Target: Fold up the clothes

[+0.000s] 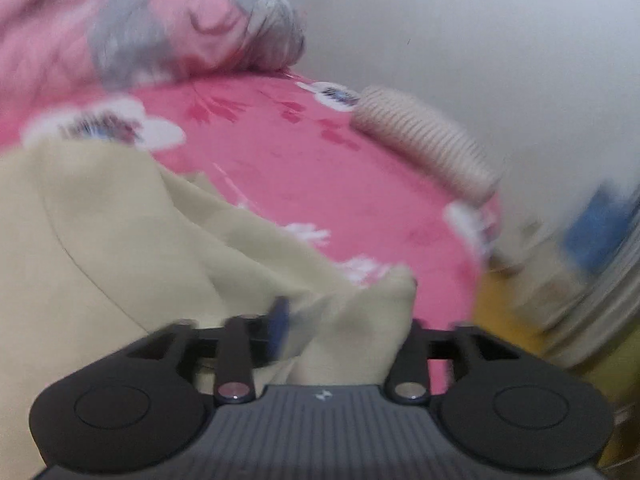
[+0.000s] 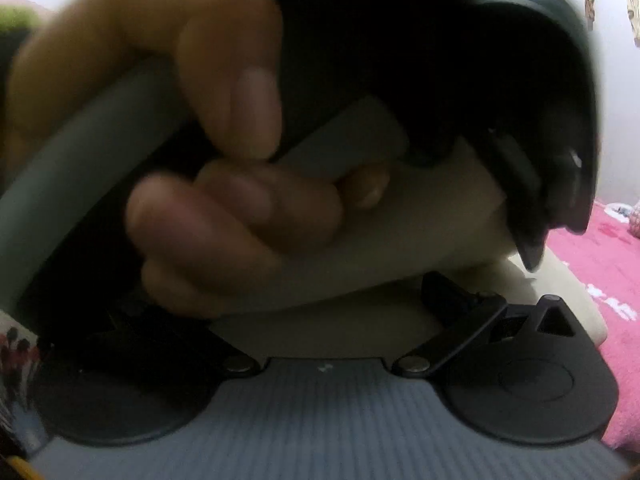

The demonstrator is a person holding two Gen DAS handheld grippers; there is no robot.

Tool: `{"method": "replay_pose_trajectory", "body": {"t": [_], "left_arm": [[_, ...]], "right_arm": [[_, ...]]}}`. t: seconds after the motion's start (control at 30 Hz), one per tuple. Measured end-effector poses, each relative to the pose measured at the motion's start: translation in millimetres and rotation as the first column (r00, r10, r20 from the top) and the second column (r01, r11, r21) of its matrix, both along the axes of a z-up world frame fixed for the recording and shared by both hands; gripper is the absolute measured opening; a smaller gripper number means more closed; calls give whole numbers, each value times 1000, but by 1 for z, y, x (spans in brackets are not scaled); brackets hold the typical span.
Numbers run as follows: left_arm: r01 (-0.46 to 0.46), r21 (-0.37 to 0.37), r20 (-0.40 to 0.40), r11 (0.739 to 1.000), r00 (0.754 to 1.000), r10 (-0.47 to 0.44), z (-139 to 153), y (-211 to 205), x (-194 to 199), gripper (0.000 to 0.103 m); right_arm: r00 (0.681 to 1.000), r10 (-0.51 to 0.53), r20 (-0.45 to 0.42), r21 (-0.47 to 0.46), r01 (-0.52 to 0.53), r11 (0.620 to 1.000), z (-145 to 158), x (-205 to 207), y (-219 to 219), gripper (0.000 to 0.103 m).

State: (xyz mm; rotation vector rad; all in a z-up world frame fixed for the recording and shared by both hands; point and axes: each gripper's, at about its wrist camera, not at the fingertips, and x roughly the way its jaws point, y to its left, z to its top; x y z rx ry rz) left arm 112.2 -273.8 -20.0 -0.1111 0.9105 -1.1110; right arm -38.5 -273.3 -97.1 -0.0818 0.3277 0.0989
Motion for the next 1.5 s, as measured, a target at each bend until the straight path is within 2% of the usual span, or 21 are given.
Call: {"method": "replay_pose_trajectory", "body": {"t": [0.1,0.23,0.33,0.37,0.43,0.47,0.53,0.6,0.67,0.7,0.8,0.9,0.93,0.97,1.0,1.07,1.13,1.27,1.4,1.47,1.5], "left_arm": [[-34,-173,-248,984,969,-10,-16,24,28,67],[-165,-369,-515,915,856,-53,-41,53,60,67],[-223,-427,-557,877,828,-60,-44,69,65,70],[-236,-434,-552,869,832,-49,-42,76,64,70],[-261,-445,-538,857,843,-23,-34,90,60,71],[-273,-451,-531,850,847,-9,-31,97,58,71],[-328,-449,-481,831,873,84,-18,122,43,73],[-369,-450,-418,813,892,174,-3,150,23,74],[-392,-441,-335,807,907,257,11,179,-2,74],[-399,-421,-279,814,912,302,18,194,-14,74],[-410,-312,2,857,902,432,32,217,-64,78],[-369,-143,235,918,889,394,26,212,-113,80],[-345,-81,292,935,889,354,23,207,-128,80],[-326,-20,336,945,888,314,17,198,-138,80],[-314,46,378,948,884,274,9,188,-147,79],[-331,127,448,935,860,244,0,167,-157,78],[-368,174,505,913,830,238,-10,152,-163,75],[-433,165,506,886,809,301,-11,145,-166,74],[-482,131,558,867,758,337,-2,133,-168,73],[-563,165,602,810,708,369,-4,123,-162,67],[-583,177,600,793,703,383,-7,123,-158,71]], "right_arm": [[1000,5,-17,8,-5,1000,5,-3,-1,102],[997,52,-56,71,-48,996,18,-16,-13,102],[993,98,-72,171,-85,982,27,-33,-31,102],[991,113,-75,234,-92,968,30,-38,-40,102],[988,138,-65,415,-99,905,33,-43,-65,102],[988,145,-56,525,-94,846,32,-43,-79,102],[988,151,-37,702,-82,707,31,-41,-105,102],[988,152,-17,808,-76,584,28,-35,-122,102],[983,181,-23,860,-73,505,26,-21,-129,102],[980,191,-52,870,-50,491,26,-14,-129,102],[973,209,-101,876,-12,483,27,3,-121,92],[972,199,-125,869,10,495,32,11,-115,79],[971,192,-145,864,29,503,31,13,-117,67],[968,185,-171,858,55,510,29,17,-120,47],[964,176,-199,852,81,516,27,21,-123,36],[963,185,-198,853,76,517,31,27,-122,19],[975,173,-136,825,15,565,50,14,-118,16],[989,146,4,764,-97,638,81,3,-120,15],[988,149,-32,787,-67,613,69,16,-129,15],[988,155,-20,794,-79,603,68,18,-130,15],[988,157,-4,796,-91,599,69,17,-132,15]]}}
